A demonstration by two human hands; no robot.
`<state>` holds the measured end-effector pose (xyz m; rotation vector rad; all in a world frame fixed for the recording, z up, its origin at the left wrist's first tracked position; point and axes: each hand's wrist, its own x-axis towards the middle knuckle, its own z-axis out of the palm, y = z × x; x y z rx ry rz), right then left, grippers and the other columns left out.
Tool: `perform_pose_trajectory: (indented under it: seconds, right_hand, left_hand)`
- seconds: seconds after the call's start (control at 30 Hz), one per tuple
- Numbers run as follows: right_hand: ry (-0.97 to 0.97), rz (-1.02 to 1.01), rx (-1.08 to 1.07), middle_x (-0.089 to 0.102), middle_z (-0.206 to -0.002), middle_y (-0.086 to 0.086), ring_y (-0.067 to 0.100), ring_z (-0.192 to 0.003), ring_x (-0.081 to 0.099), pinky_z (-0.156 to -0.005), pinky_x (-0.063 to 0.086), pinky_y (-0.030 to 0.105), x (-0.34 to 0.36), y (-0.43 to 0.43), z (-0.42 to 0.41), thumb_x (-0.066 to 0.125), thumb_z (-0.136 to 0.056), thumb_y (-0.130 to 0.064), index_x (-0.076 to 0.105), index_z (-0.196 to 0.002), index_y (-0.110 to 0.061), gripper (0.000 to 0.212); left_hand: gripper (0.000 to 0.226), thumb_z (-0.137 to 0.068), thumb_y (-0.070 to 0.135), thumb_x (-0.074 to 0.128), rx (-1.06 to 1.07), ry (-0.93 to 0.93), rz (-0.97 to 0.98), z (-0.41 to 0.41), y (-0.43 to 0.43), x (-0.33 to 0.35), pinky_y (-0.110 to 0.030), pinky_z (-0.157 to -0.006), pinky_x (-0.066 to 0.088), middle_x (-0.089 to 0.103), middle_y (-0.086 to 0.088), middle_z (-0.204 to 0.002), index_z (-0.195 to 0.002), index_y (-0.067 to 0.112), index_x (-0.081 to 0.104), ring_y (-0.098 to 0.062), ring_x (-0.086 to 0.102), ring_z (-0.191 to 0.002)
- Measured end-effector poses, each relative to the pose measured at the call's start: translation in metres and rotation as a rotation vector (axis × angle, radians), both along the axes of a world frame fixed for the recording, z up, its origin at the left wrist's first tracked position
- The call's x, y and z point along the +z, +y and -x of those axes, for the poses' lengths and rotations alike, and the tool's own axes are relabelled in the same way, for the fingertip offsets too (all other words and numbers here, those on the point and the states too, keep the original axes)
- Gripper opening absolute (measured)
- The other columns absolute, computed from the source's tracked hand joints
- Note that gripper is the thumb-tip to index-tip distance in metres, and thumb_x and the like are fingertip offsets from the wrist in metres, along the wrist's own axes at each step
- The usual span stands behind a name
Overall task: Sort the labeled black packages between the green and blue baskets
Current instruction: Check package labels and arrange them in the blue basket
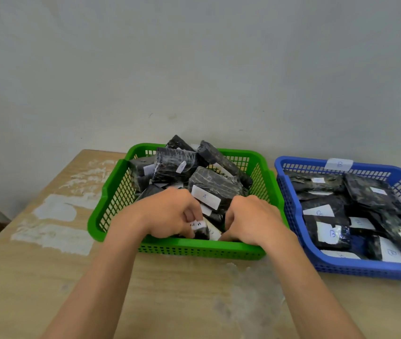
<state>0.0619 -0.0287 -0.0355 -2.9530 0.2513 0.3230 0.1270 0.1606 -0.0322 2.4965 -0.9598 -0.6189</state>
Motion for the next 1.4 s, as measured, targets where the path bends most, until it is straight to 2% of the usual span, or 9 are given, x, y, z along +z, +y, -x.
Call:
perform_pose_trajectory:
  seconds: [0.17,0.27,0.4,0.53,0.73,1.0,1.07,1.2,1.4]
  right_hand:
    - [-0.005,-0.123,-0.009,0.074,-0.081,-0.009,0.016,-0.083,0.068,-0.077,0.059,0.039,0.002,-0.003,0.001,0.093,-0.069,-0.041,0.078,-0.076,-0.027,0.022]
    - [0.010,-0.090,0.026,0.074,-0.089,-0.010,0.016,-0.086,0.068,-0.076,0.058,0.036,0.002,-0.002,0.000,0.092,-0.069,-0.047,0.078,-0.086,-0.030,0.028]
    - [0.027,-0.043,0.067,0.072,-0.096,-0.008,0.016,-0.090,0.066,-0.079,0.057,0.037,-0.001,0.000,-0.003,0.091,-0.072,-0.045,0.077,-0.094,-0.030,0.030]
    - [0.080,-0.086,0.081,0.071,-0.091,-0.008,0.015,-0.086,0.066,-0.077,0.057,0.036,-0.003,-0.002,-0.006,0.091,-0.073,-0.041,0.075,-0.087,-0.026,0.026]
    - [0.076,-0.267,0.142,0.072,-0.081,-0.008,0.011,-0.077,0.069,-0.072,0.058,0.032,0.010,-0.015,-0.001,0.090,-0.075,-0.037,0.070,-0.083,-0.026,0.024]
    - [-0.158,-1.065,0.055,0.079,-0.086,0.012,0.025,-0.058,0.073,-0.050,0.055,0.025,0.040,-0.067,0.011,0.080,-0.088,-0.020,0.079,-0.095,-0.018,0.007]
    - [-0.255,-1.121,0.106,0.080,-0.093,0.011,0.027,-0.064,0.076,-0.054,0.058,0.027,0.039,-0.072,0.011,0.083,-0.085,-0.012,0.080,-0.094,-0.021,0.013]
    - [-0.558,-1.186,0.253,0.078,-0.113,0.004,0.025,-0.101,0.077,-0.083,0.062,0.030,0.034,-0.071,0.007,0.078,-0.074,0.020,0.081,-0.090,-0.013,0.037]
    - [-0.619,-1.161,0.356,0.074,-0.127,-0.001,0.023,-0.108,0.075,-0.088,0.061,0.033,0.029,-0.063,0.007,0.088,-0.076,-0.001,0.081,-0.093,-0.014,0.023]
  left_hand:
    - [0.035,-0.096,0.021,0.069,0.018,0.030,0.297,-0.002,0.018,0.017,-0.034,-0.095,0.055,0.067,0.012,-0.110,-0.128,0.034,0.063,-0.003,0.067,-0.103]
    - [0.039,-0.101,0.018,0.061,0.170,0.150,0.588,-0.009,0.030,0.019,-0.030,-0.094,0.054,0.069,0.020,-0.105,-0.128,0.046,0.060,0.000,0.067,-0.106]
    - [0.039,-0.103,0.004,0.053,0.325,0.451,0.962,-0.016,0.033,0.018,-0.049,-0.091,0.059,0.070,-0.017,-0.123,-0.135,0.026,0.060,-0.033,0.069,-0.114]
    - [0.039,-0.102,0.002,0.050,0.356,0.637,1.112,-0.019,0.031,0.017,-0.050,-0.086,0.061,0.068,-0.024,-0.124,-0.136,0.018,0.060,-0.037,0.068,-0.108]
    - [0.034,-0.104,0.005,0.040,0.396,0.787,1.230,-0.018,0.027,0.019,-0.055,-0.087,0.058,0.065,-0.032,-0.128,-0.133,0.007,0.057,-0.040,0.067,-0.109]
    - [0.033,-0.109,0.014,0.034,0.507,0.710,1.280,-0.016,0.024,0.026,-0.033,-0.062,0.058,0.070,-0.027,-0.123,-0.133,0.003,0.054,-0.030,0.069,-0.087]
    - [0.033,-0.109,0.016,0.036,0.523,0.706,1.262,-0.016,0.023,0.025,-0.033,-0.060,0.057,0.070,-0.026,-0.123,-0.132,0.003,0.056,-0.030,0.068,-0.087]
    - [0.032,-0.109,0.017,0.037,0.532,0.688,1.251,-0.017,0.023,0.025,-0.033,-0.060,0.057,0.071,-0.025,-0.122,-0.130,0.005,0.058,-0.029,0.068,-0.088]
    - [0.029,-0.108,0.016,0.037,0.556,0.691,1.275,-0.016,0.023,0.030,-0.030,-0.056,0.053,0.071,-0.027,-0.119,-0.124,0.006,0.059,-0.025,0.068,-0.076]
